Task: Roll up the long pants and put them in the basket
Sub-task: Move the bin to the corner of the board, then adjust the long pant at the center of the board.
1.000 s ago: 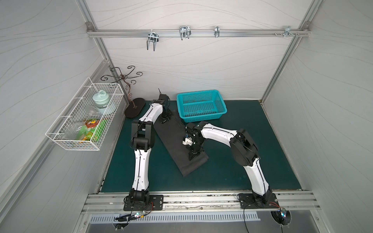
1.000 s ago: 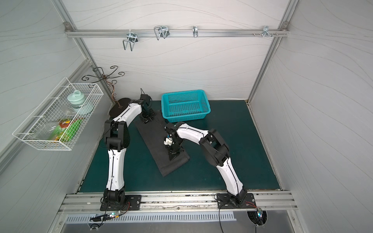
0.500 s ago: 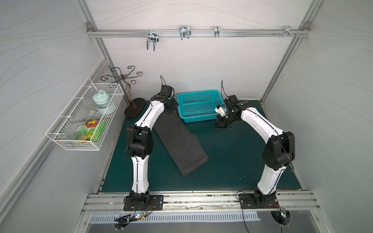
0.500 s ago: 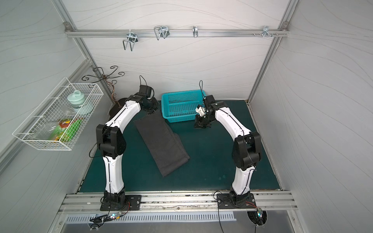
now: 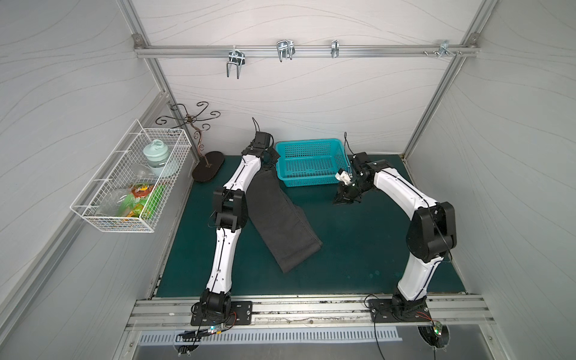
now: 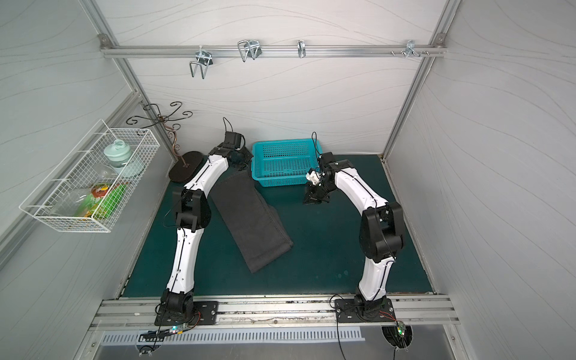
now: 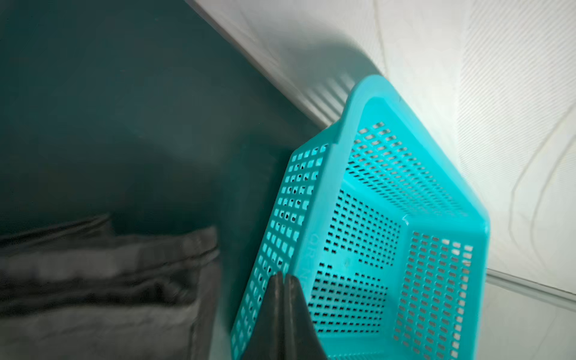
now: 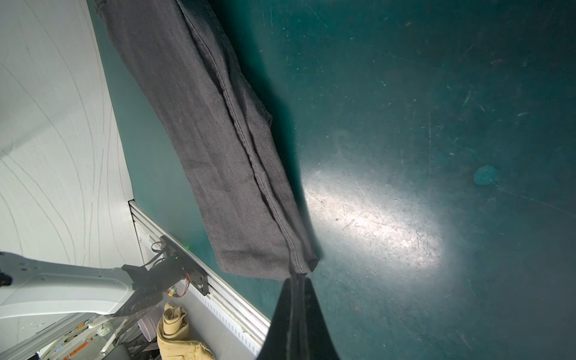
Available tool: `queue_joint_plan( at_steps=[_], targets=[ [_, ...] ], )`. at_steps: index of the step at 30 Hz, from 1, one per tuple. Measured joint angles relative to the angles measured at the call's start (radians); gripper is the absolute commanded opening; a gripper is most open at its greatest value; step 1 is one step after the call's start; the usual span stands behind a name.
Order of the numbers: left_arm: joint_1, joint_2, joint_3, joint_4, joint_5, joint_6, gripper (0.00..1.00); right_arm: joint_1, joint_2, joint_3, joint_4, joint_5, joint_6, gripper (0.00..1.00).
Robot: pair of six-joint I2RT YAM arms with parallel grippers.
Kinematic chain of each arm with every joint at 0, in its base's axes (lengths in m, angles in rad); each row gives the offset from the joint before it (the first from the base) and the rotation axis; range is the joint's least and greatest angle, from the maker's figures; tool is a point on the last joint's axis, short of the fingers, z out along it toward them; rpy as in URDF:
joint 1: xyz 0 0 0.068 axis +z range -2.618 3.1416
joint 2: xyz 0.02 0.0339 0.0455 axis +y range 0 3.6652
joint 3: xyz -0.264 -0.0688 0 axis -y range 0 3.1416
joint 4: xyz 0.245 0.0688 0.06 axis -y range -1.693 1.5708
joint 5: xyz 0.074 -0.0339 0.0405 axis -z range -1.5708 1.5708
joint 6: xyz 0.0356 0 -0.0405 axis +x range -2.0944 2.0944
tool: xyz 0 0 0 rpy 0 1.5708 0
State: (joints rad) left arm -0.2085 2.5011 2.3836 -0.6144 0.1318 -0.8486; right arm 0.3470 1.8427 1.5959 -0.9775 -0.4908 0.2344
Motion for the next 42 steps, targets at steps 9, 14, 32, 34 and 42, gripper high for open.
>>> queue_joint_plan(
  at_steps=[9, 14, 32, 34, 42],
  targets=[
    [-0.063, 0.125, 0.086, 0.218, 0.159, -0.108, 0.00, -0.014, 0.002, 0.008, -0.005, -0.016, -0.007, 0.00],
    [-0.172, 0.277, 0.222, 0.408, 0.329, -0.222, 0.00, -0.014, 0.002, 0.008, -0.002, -0.027, -0.007, 0.00],
    [-0.076, -0.444, -0.750, 0.368, 0.330, -0.058, 0.00, 0.183, 0.102, 0.003, 0.090, -0.102, -0.013, 0.00],
    [-0.043, -0.508, -0.813, 0.355, 0.292, -0.037, 0.00, 0.209, 0.166, 0.031, 0.102, -0.117, -0.006, 0.00],
    [-0.021, -0.515, -0.959, 0.280, 0.230, 0.002, 0.00, 0.263, 0.369, 0.148, 0.129, -0.154, 0.005, 0.00]
  ],
)
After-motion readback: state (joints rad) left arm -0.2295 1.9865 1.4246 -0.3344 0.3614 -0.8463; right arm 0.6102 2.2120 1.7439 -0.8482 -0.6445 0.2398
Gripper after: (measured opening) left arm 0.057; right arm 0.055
